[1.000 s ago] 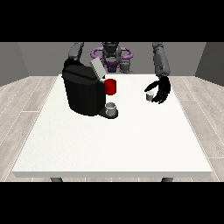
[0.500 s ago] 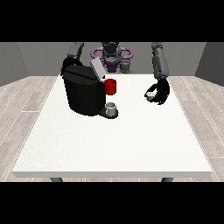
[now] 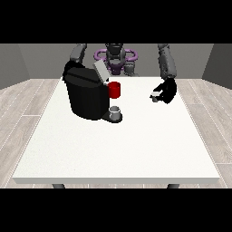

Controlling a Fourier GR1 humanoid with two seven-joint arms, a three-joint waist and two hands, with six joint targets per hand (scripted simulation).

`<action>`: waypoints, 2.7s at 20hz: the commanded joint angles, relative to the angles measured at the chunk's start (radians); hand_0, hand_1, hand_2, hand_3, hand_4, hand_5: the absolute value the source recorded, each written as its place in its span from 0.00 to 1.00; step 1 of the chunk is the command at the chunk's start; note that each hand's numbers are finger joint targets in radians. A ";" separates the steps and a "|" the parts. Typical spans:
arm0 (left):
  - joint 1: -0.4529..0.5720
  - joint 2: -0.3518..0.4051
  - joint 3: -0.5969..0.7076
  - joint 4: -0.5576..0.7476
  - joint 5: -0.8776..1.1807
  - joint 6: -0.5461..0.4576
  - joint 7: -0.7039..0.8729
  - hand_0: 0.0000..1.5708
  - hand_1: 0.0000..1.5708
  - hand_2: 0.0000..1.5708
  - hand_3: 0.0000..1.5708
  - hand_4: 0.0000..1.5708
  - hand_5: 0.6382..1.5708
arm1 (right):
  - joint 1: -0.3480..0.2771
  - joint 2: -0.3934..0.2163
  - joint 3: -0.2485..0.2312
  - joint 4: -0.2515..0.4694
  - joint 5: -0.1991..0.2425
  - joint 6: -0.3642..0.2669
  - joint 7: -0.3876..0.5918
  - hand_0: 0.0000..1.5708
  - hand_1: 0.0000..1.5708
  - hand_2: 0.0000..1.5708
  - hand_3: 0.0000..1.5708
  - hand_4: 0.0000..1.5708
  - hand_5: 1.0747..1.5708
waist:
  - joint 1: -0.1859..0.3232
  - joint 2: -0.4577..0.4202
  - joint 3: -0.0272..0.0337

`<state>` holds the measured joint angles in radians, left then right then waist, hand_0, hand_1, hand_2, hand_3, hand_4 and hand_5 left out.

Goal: Insert the coffee pod into the coffee machine and close the lid

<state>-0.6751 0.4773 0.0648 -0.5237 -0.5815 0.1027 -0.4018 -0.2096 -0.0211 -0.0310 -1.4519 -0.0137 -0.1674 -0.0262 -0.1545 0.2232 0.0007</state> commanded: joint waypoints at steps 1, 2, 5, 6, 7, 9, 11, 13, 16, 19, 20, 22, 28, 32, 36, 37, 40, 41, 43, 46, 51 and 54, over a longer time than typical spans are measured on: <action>-0.024 -0.035 -0.017 -0.036 0.000 -0.044 -0.021 0.92 0.92 0.92 0.88 0.40 1.00 | 0.052 0.020 0.033 0.064 -0.007 -0.039 -0.065 0.00 0.00 0.00 0.00 0.29 1.00 | 0.017 -0.047 -0.0005; -0.054 -0.029 -0.023 -0.052 0.004 -0.099 0.017 0.89 0.89 0.91 0.87 0.38 1.00 | 0.033 0.005 -0.013 0.102 -0.019 0.009 -0.044 0.00 0.00 0.00 0.00 0.32 1.00 | 0.017 -0.072 -0.0002; -0.077 -0.015 -0.020 -0.064 -0.004 -0.119 0.010 0.84 0.84 0.88 0.86 0.37 1.00 | -0.030 -0.017 -0.019 0.100 0.003 -0.009 -0.005 0.00 0.00 0.00 0.00 0.31 1.00 | 0.031 -0.073 -0.0007; -0.100 -0.005 -0.019 -0.058 -0.001 -0.162 0.044 0.82 0.82 0.87 0.85 0.35 1.00 | 0.020 0.010 0.015 0.091 -0.005 0.015 -0.026 0.00 0.00 0.00 0.00 0.30 1.00 | 0.002 -0.097 -0.0006; -0.099 -0.051 -0.041 -0.091 -0.008 -0.155 0.068 0.79 0.79 0.84 0.84 0.34 1.00 | 0.007 0.002 -0.002 0.122 0.003 -0.003 -0.011 0.00 0.00 0.00 0.00 0.32 1.00 | 0.030 -0.138 -0.0004; -0.118 -0.015 -0.020 -0.093 -0.002 -0.172 0.036 0.80 0.80 0.85 0.82 0.35 1.00 | 0.007 -0.031 -0.029 0.137 -0.038 0.063 -0.069 0.00 0.00 0.00 0.00 0.26 1.00 | 0.007 -0.085 -0.0005; -0.166 -0.054 -0.033 -0.093 -0.023 -0.158 0.114 0.80 0.80 0.85 0.82 0.35 1.00 | -0.028 0.006 0.024 0.125 0.024 0.003 -0.030 0.00 0.00 0.00 0.00 0.30 1.00 | -0.008 -0.092 -0.0006; -0.164 -0.090 -0.038 -0.110 -0.029 -0.139 0.151 0.80 0.80 0.85 0.82 0.35 1.00 | -0.011 -0.015 -0.016 0.146 -0.035 0.062 -0.068 0.00 0.00 0.00 0.00 0.32 1.00 | -0.018 -0.102 -0.0004; -0.251 -0.026 -0.004 -0.130 -0.002 -0.224 0.148 0.79 0.79 0.84 0.82 0.36 1.00 | -0.051 -0.023 -0.048 0.189 -0.056 0.071 -0.109 0.00 0.00 0.00 0.00 0.30 1.00 | -0.007 -0.064 -0.0003; -0.291 -0.046 -0.003 -0.125 -0.007 -0.233 0.186 0.81 0.81 0.85 0.82 0.35 1.00 | -0.091 0.004 -0.014 0.154 -0.017 0.015 -0.054 0.00 0.00 0.00 0.00 0.31 1.00 | -0.028 -0.076 -0.0006; -0.282 -0.025 0.003 -0.112 0.004 -0.289 0.213 0.80 0.80 0.85 0.82 0.34 1.00 | -0.018 0.006 0.000 0.140 -0.023 0.040 -0.064 0.00 0.00 0.00 0.00 0.32 1.00 | -0.044 -0.135 -0.0005; -0.299 -0.060 -0.007 -0.130 -0.029 -0.196 0.235 0.64 0.64 0.76 0.78 0.35 1.00 | -0.055 -0.035 -0.021 0.126 -0.063 0.094 -0.022 0.00 0.00 0.00 0.00 0.33 1.00 | -0.079 -0.112 -0.0004; -0.417 0.029 0.064 -0.108 0.000 -0.234 0.242 0.77 0.77 0.79 0.76 0.31 1.00 | -0.086 0.004 0.030 0.085 0.005 0.022 -0.013 0.00 0.00 0.00 0.00 0.32 1.00 | -0.118 -0.041 -0.0008; -0.451 -0.008 0.046 -0.128 -0.008 -0.247 0.275 0.80 0.80 0.84 0.80 0.31 1.00 | -0.103 -0.040 -0.018 0.123 -0.028 0.064 -0.043 0.00 0.00 0.00 0.00 0.32 1.00 | -0.119 -0.024 -0.0003; -0.485 0.057 0.075 -0.096 -0.006 -0.263 0.237 0.82 0.82 0.85 0.80 0.33 1.00 | -0.107 -0.001 0.039 0.056 0.020 0.018 -0.025 0.00 0.00 0.00 0.00 0.33 1.00 | -0.151 0.009 -0.0007; -0.481 0.043 0.068 -0.098 -0.028 -0.208 0.255 0.80 0.80 0.84 0.79 0.32 1.00 | -0.130 -0.035 0.003 0.056 -0.017 0.054 -0.018 0.00 0.00 0.00 0.00 0.31 1.00 | -0.171 0.037 -0.0006; -0.498 0.027 0.068 -0.082 -0.026 -0.233 0.283 0.81 0.81 0.83 0.79 0.31 1.00 | -0.129 -0.004 0.026 0.044 0.005 0.017 0.011 0.00 0.00 0.00 0.00 0.33 1.00 | -0.167 0.018 -0.0007; -0.488 -0.046 0.040 -0.131 -0.029 -0.217 0.292 0.81 0.81 0.83 0.79 0.31 1.00 | -0.122 -0.015 -0.023 0.132 0.003 0.003 -0.069 0.00 0.00 0.00 0.00 0.34 1.00 | -0.113 0.012 -0.0002; -0.488 -0.031 0.046 -0.102 -0.037 -0.209 0.280 0.83 0.83 0.85 0.79 0.31 1.00 | -0.109 0.008 0.022 0.083 0.025 -0.011 -0.030 0.00 0.00 0.00 0.00 0.31 1.00 | -0.150 0.025 -0.0006; -0.497 -0.035 0.046 -0.095 -0.043 -0.217 0.310 0.82 0.82 0.84 0.78 0.32 1.00 | -0.120 0.007 -0.002 0.080 0.004 -0.012 -0.033 0.00 0.00 0.00 0.00 0.33 1.00 | -0.145 0.019 -0.0004; -0.506 -0.032 0.042 -0.108 -0.040 -0.247 0.263 0.78 0.78 0.82 0.77 0.33 1.00 | -0.151 -0.038 -0.040 0.081 -0.022 0.018 -0.016 0.00 0.00 0.00 0.00 0.32 1.00 | -0.126 0.020 -0.0005; -0.529 -0.004 0.054 -0.089 -0.047 -0.248 0.272 0.77 0.77 0.80 0.76 0.32 1.00 | -0.144 -0.016 -0.027 0.068 -0.026 0.015 -0.036 0.00 0.00 0.00 0.00 0.32 1.00 | -0.153 0.057 -0.0006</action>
<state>-1.1798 0.4567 0.1154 -0.6198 -0.6206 -0.1419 -0.1189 -0.3256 -0.0454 -0.0529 -1.3682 -0.0361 -0.1365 -0.0656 -0.2966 0.2513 0.0004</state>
